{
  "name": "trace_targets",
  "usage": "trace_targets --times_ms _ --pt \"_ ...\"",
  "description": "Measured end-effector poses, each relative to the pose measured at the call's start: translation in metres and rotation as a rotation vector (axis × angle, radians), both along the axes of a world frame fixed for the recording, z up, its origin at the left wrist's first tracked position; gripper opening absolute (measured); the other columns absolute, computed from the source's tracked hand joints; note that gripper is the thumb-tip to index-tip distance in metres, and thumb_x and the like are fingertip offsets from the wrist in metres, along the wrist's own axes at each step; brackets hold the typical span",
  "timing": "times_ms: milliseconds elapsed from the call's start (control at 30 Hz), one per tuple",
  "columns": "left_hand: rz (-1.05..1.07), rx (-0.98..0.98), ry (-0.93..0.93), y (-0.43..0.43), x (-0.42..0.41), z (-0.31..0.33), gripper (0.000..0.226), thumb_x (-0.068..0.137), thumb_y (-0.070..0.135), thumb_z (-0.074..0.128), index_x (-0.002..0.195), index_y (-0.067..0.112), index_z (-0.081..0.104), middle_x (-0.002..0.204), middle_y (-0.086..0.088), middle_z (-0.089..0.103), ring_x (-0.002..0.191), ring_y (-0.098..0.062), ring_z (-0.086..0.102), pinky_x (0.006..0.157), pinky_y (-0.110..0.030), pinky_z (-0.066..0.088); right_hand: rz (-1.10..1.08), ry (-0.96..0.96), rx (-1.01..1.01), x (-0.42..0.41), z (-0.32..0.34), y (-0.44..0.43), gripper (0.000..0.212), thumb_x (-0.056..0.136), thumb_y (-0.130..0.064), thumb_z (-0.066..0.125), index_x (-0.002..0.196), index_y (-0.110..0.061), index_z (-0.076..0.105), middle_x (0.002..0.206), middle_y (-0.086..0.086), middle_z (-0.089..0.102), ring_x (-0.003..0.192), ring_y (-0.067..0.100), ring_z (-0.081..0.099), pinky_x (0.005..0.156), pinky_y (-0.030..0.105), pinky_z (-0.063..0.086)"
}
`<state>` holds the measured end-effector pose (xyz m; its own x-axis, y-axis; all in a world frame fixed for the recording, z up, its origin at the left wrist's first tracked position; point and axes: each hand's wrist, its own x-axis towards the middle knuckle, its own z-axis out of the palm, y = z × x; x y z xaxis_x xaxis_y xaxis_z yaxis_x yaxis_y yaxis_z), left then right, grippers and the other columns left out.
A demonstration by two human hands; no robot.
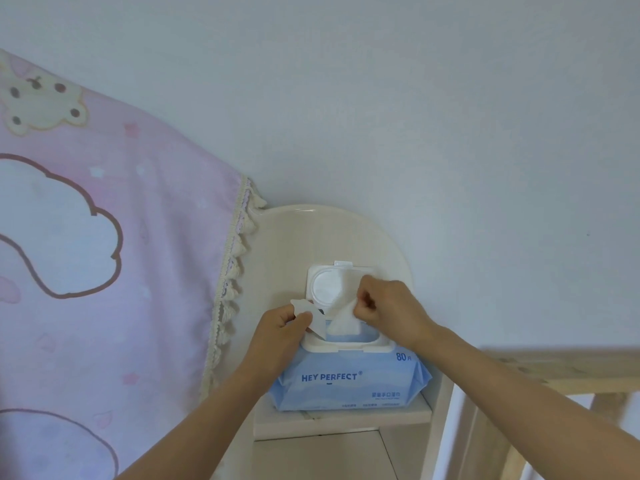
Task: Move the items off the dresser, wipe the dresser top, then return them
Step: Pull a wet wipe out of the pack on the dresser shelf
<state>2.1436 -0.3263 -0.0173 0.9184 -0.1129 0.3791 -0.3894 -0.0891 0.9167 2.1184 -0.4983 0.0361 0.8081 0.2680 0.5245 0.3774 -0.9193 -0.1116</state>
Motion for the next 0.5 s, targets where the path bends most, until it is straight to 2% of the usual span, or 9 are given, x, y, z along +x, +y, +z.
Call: trace_targets --times_ms 100,167,267,333,400,433,500 --pt "-0.020 -0.003 0.026 -0.001 0.000 -0.001 0.027 0.090 0.009 0.048 0.063 0.008 0.045 0.068 -0.006 0.044 0.060 -0.013 0.039 0.055 -0.019 0.031 -0.077 -0.230 0.420 0.003 0.022 -0.008 0.014 0.081 -0.002 0.056 0.074 -0.010 0.048 0.062 0.008 0.055 0.056 0.019 0.049 0.054 0.020 0.035" --pt "-0.028 -0.016 0.036 -0.001 -0.001 -0.001 0.024 0.090 0.009 0.048 0.065 0.008 0.049 0.071 -0.008 0.047 0.065 -0.015 0.042 0.060 -0.023 0.033 -0.086 -0.291 0.555 0.003 0.049 -0.017 0.013 0.080 -0.001 0.057 0.071 -0.009 0.051 0.060 0.001 0.052 0.051 0.006 0.046 0.053 0.011 0.037" --pt "-0.014 -0.018 0.029 -0.002 -0.002 0.000 0.023 0.090 0.010 0.048 0.067 0.008 0.049 0.071 -0.011 0.047 0.066 -0.017 0.041 0.061 -0.025 0.032 -0.044 -0.088 0.441 -0.002 0.069 -0.021 0.017 0.081 -0.003 0.057 0.067 -0.011 0.052 0.064 -0.005 0.055 0.055 0.003 0.050 0.057 0.012 0.041" --pt "-0.011 0.018 0.006 -0.003 -0.004 0.001 0.026 0.090 0.013 0.050 0.065 0.008 0.047 0.067 -0.011 0.045 0.063 -0.017 0.039 0.059 -0.024 0.031 -0.050 -0.017 0.457 -0.006 0.069 -0.023 0.018 0.082 -0.005 0.056 0.066 -0.012 0.051 0.070 -0.002 0.057 0.064 0.010 0.050 0.062 0.015 0.042" --pt "0.033 0.123 -0.066 -0.004 -0.006 0.005 0.037 0.090 0.018 0.053 0.056 0.011 0.040 0.058 -0.002 0.042 0.055 -0.013 0.036 0.054 -0.016 0.029 -0.011 0.026 0.642 -0.011 0.067 -0.024 0.021 0.083 -0.004 0.053 0.064 -0.011 0.050 0.072 0.004 0.055 0.067 0.015 0.050 0.065 0.022 0.043" --pt "0.067 0.189 -0.117 -0.005 -0.009 0.009 0.040 0.089 0.021 0.055 0.054 0.015 0.038 0.056 0.004 0.040 0.053 -0.011 0.035 0.053 -0.016 0.028 -0.001 0.063 0.752 -0.014 0.066 -0.026 0.024 0.084 -0.003 0.051 0.062 -0.012 0.048 0.069 0.004 0.053 0.065 0.015 0.048 0.062 0.024 0.043" --pt "0.099 0.310 -0.228 -0.009 -0.014 0.015 0.036 0.087 0.029 0.058 0.055 0.020 0.045 0.065 0.009 0.049 0.066 -0.012 0.047 0.063 -0.023 0.036 -0.017 0.160 0.904 -0.023 0.067 -0.030 0.028 0.084 -0.004 0.048 0.059 -0.014 0.043 0.061 0.001 0.044 0.055 0.013 0.040 0.052 0.021 0.035"
